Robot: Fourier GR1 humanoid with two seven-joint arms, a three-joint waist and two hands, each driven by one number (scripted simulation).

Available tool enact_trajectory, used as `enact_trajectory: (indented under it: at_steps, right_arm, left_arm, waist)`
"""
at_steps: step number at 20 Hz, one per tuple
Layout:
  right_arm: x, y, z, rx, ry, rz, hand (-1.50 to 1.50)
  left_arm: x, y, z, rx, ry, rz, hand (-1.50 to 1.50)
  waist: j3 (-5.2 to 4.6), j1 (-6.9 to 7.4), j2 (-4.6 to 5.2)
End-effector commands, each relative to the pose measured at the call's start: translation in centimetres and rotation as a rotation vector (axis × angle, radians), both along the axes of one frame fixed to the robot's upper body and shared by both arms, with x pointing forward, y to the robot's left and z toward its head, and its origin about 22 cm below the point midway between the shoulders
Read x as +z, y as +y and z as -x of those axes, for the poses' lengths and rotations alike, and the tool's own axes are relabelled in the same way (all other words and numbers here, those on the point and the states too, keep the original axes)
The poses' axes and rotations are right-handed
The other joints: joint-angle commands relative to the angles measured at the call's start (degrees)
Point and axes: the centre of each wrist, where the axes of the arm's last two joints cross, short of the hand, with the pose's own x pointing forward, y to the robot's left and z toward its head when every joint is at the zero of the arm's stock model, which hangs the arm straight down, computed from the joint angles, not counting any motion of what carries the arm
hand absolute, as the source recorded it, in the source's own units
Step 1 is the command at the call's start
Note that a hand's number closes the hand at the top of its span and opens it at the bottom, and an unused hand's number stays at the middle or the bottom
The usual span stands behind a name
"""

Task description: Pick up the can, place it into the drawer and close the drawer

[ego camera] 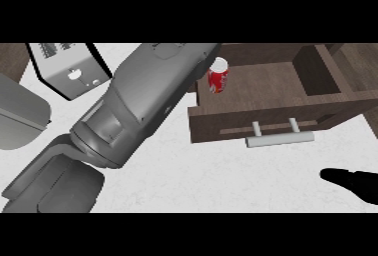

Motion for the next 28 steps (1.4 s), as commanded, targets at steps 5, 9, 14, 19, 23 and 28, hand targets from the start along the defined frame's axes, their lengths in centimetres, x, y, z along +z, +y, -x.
enact_trajectory:
  at_steps: [5, 9, 14, 19, 23, 28]
  right_arm:
    - [-0.3, 1.8, -3.9, -0.05, -0.022, 0.303, -1.5]
    - [-2.4, 3.2, -5.4, -0.064, -0.002, 0.416, -1.5]
    - [-5.8, 6.0, -8.0, -0.05, 0.016, 0.555, -1.5]
    - [-7.8, 5.2, -12.0, -0.109, 0.031, 0.664, -1.5]
    - [-9.6, 6.6, -14.3, -0.129, 0.019, 0.688, -1.5]
    - [-13.1, 9.0, -16.8, -0.146, 0.016, 0.731, -1.5]
  left_arm:
    - [1.1, -0.5, 0.4, 0.008, -0.023, 0.07, -1.5]
    - [-0.2, 0.4, -0.3, -0.014, -0.033, 0.035, -1.5]
    - [-0.5, 0.3, -0.2, -0.009, -0.029, 0.022, -1.5]
    - [0.5, 0.5, -0.5, -0.029, -0.017, 0.009, -1.5]
    - [1.2, 0.4, -0.2, -0.013, -0.008, 0.049, -1.5]
    - [2.2, 4.3, -1.8, 0.022, -0.014, 0.023, -1.5]
  waist:
    - [-0.03, 1.92, -0.18]
    - [-0.09, 3.92, -0.37]
    - [-0.1, 4.6, -0.88]
    - [-0.07, 5.47, -0.59]
    - [-0.11, 6.46, -1.38]
    - [-0.07, 7.25, -0.79]
